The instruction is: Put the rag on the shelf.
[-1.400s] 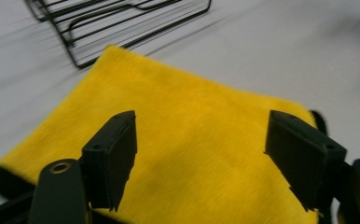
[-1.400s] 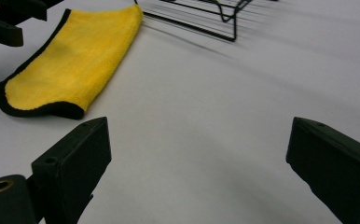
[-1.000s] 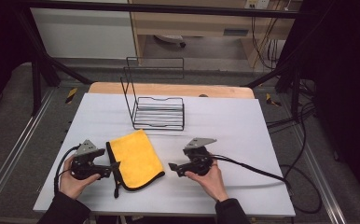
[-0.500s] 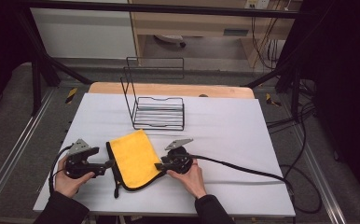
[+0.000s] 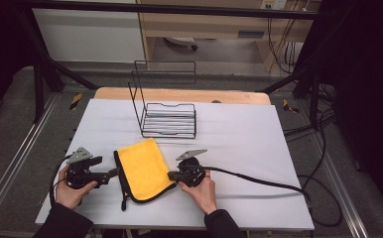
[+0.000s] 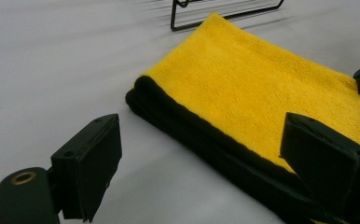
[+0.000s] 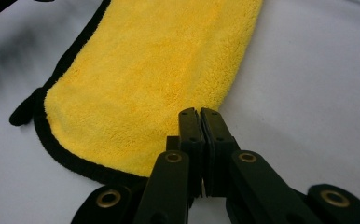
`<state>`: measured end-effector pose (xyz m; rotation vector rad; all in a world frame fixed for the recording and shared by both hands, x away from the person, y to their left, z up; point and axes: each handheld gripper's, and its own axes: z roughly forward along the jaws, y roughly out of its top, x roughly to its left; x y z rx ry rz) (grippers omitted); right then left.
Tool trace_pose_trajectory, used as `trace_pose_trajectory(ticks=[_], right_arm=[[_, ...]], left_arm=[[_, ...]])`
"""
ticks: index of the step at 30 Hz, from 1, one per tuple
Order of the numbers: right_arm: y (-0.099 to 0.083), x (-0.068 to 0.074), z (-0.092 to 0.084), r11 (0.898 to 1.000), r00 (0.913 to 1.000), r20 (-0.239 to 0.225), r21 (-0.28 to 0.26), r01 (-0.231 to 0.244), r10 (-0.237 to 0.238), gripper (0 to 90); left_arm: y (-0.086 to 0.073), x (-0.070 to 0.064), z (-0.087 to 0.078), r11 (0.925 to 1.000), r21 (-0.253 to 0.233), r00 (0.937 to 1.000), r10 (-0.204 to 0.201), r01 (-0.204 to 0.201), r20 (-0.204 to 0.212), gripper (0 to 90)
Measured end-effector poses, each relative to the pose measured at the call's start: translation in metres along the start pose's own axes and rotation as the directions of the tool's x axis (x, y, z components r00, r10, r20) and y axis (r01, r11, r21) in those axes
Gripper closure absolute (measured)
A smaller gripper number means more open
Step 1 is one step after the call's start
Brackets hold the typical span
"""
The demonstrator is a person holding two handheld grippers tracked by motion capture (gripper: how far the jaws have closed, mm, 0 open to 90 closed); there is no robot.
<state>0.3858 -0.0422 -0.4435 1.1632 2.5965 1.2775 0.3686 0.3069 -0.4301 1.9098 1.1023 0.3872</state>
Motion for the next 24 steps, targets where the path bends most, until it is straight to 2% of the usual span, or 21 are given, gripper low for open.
trace_pose_trajectory(ticks=[6,14,19,21,22,23,24], right_arm=[[-0.008,0.002,-0.017,1.0,0.9995,0.014,-0.005,-0.027,0.027,88.7],[-0.037,-0.004,-0.047,0.998,0.9951,0.076,-0.019,-0.061,0.063,88.6],[-0.052,-0.002,-0.06,0.998,0.9963,0.066,0.002,-0.055,0.055,87.3],[-0.05,-0.004,-0.059,0.999,0.9973,0.064,0.003,-0.037,0.036,81.1],[-0.044,-0.01,-0.059,1.0,0.9965,0.081,-0.017,-0.017,0.018,70.7],[-0.044,-0.01,-0.059,1.0,0.9965,0.081,-0.017,-0.017,0.018,70.7],[-0.039,-0.014,-0.059,0.999,0.9964,0.084,-0.038,-0.007,0.01,66.4]], left_arm=[[0.0,-0.002,0.0,1.0,0.001,1.0,-0.001,0.001,0.009,12.7],[0.001,-0.007,0.004,0.9999,0.008,0.9995,0.007,-0.007,0.029,12.7],[0.002,-0.012,0.007,0.9998,0.013,0.9992,0.013,-0.014,0.036,12.7],[0.002,-0.012,0.008,0.9998,0.014,0.9992,0.016,-0.017,0.037,12.7],[0.002,-0.013,0.008,0.9997,0.012,0.9991,0.019,-0.02,0.038,12.7],[0.002,-0.013,0.008,0.9997,0.012,0.9991,0.02,-0.02,0.038,12.7],[0.002,-0.013,0.008,0.9997,0.013,0.999,0.022,-0.022,0.038,12.7]])
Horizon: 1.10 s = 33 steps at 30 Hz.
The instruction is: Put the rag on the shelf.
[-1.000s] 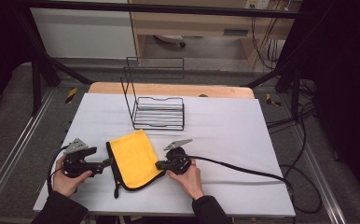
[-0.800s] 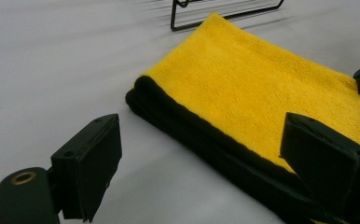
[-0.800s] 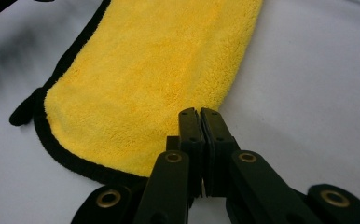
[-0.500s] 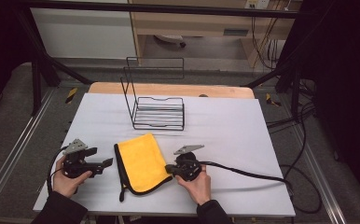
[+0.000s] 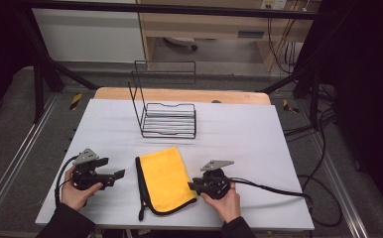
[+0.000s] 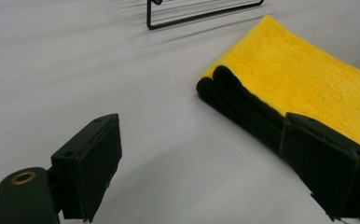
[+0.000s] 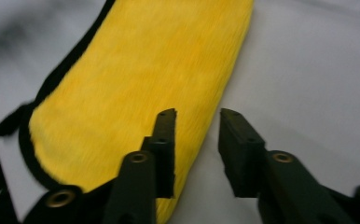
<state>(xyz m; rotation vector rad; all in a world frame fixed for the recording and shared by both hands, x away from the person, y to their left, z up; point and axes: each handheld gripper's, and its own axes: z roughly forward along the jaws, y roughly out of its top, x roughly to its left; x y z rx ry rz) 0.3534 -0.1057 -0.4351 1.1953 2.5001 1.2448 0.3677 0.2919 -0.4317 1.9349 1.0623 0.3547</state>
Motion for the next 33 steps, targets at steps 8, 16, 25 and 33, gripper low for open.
trace_pose_trajectory(ticks=[8,16,25,33], right_arm=[[0.054,-0.028,0.043,0.996,0.9994,0.02,-0.086,0.032,-0.03,47.3],[0.071,-0.039,0.086,0.999,0.9995,0.017,-0.02,0.026,-0.025,70.4],[0.07,-0.036,0.079,1.0,0.9995,0.027,-0.02,0.017,-0.016,85.4],[0.057,-0.041,0.049,0.999,0.9949,0.098,-0.021,-0.025,0.027,85.5]], left_arm=[[-0.001,0.002,-0.001,1.0,-0.008,1.0,-0.002,0.002,-0.005,12.5],[-0.002,0.004,-0.001,1.0,-0.003,1.0,0.0,0.0,0.001,12.4],[-0.002,0.001,0.0,1.0,-0.003,0.9999,0.008,-0.008,0.007,12.4],[-0.001,-0.001,0.001,0.9999,-0.004,0.9999,0.01,-0.01,0.013,12.5]])
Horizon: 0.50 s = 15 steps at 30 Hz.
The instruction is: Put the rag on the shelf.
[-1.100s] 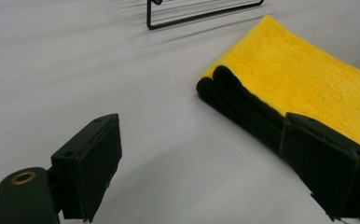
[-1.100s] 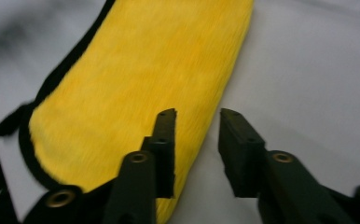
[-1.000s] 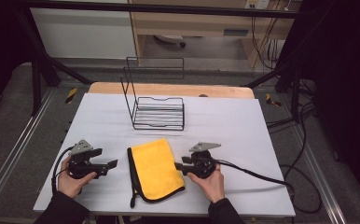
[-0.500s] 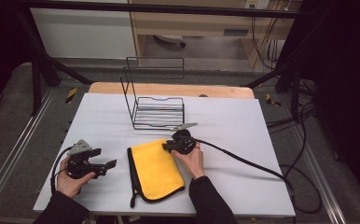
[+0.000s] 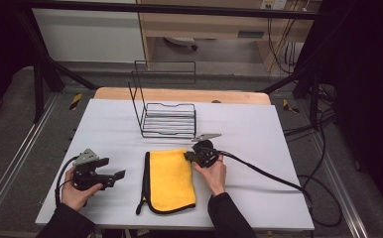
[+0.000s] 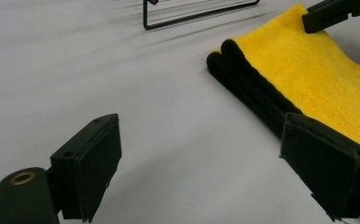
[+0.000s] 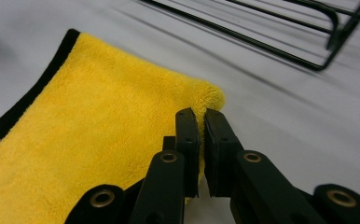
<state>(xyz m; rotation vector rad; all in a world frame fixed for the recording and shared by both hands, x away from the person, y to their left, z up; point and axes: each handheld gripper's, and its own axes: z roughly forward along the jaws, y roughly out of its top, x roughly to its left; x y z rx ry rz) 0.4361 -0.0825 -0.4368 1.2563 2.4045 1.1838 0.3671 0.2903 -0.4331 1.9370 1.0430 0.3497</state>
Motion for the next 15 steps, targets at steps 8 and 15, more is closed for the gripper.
trace_pose_trajectory(ticks=[8,15], right_arm=[[-0.018,-0.011,-0.013,0.999,0.9997,0.011,-0.039,-0.02,0.02,76.9],[-0.02,-0.022,-0.028,0.995,0.9997,-0.017,-0.102,-0.016,0.015,51.6]], left_arm=[[0.011,-0.008,0.01,0.9999,0.001,0.9998,0.011,-0.011,0.017,12.5],[0.034,-0.019,0.03,0.9997,0.008,0.9996,0.022,-0.022,0.017,12.8]])
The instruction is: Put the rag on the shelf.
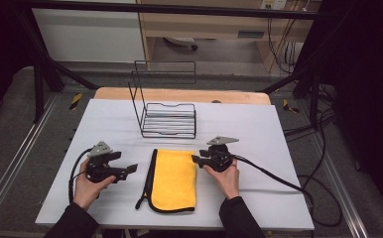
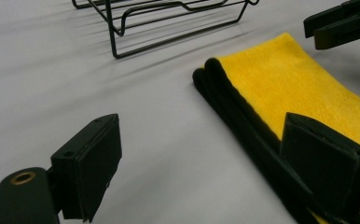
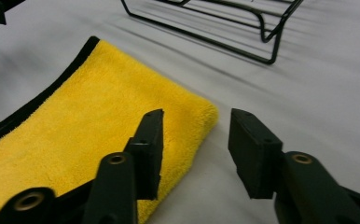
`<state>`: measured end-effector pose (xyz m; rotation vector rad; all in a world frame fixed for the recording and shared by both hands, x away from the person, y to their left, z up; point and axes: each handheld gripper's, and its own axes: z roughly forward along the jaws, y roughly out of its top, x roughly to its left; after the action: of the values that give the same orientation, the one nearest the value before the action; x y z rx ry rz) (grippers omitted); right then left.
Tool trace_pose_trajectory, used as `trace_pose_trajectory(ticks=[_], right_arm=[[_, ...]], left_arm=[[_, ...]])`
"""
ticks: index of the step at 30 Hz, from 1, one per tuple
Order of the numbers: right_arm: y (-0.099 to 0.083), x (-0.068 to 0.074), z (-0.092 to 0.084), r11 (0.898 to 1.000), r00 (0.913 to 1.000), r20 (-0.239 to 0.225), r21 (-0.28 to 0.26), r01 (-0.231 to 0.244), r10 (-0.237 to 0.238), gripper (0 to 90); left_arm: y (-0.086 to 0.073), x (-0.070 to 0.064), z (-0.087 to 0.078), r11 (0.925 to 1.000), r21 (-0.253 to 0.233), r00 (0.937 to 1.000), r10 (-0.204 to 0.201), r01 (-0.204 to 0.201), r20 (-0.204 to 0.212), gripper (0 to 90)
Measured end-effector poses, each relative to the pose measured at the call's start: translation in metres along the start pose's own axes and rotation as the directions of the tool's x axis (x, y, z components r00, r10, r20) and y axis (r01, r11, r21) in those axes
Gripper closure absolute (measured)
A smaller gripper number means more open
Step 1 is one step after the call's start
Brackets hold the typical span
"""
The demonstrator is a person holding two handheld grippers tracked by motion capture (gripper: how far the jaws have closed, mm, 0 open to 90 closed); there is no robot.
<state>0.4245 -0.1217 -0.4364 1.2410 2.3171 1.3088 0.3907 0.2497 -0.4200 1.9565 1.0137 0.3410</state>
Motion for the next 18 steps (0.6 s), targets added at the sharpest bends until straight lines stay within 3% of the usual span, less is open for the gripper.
trace_pose_trajectory(ticks=[2,7,10,18], right_arm=[[0.0,-0.003,-0.004,1.0,1.0,0.0,-0.006,0.004,-0.004,43.9],[-0.001,-0.009,-0.008,1.0,1.0,-0.005,-0.004,0.005,-0.005,36.8],[-0.002,-0.01,-0.007,1.0,0.9999,0.003,0.001,0.011,-0.011,34.7],[-0.004,-0.01,-0.001,1.0,1.0,-0.001,0.009,0.001,-0.001,35.0]], left_arm=[[0.007,-0.002,0.01,0.9999,0.016,1.0,-0.004,0.004,-0.001,13.8],[0.022,-0.005,0.037,0.9986,0.041,0.9995,-0.032,0.032,-0.002,21.9],[0.027,-0.006,0.053,0.9967,0.059,0.9982,-0.056,0.055,0.018,30.5],[0.03,-0.014,0.082,0.9936,0.11,0.9995,-0.029,0.027,0.012,50.6]])
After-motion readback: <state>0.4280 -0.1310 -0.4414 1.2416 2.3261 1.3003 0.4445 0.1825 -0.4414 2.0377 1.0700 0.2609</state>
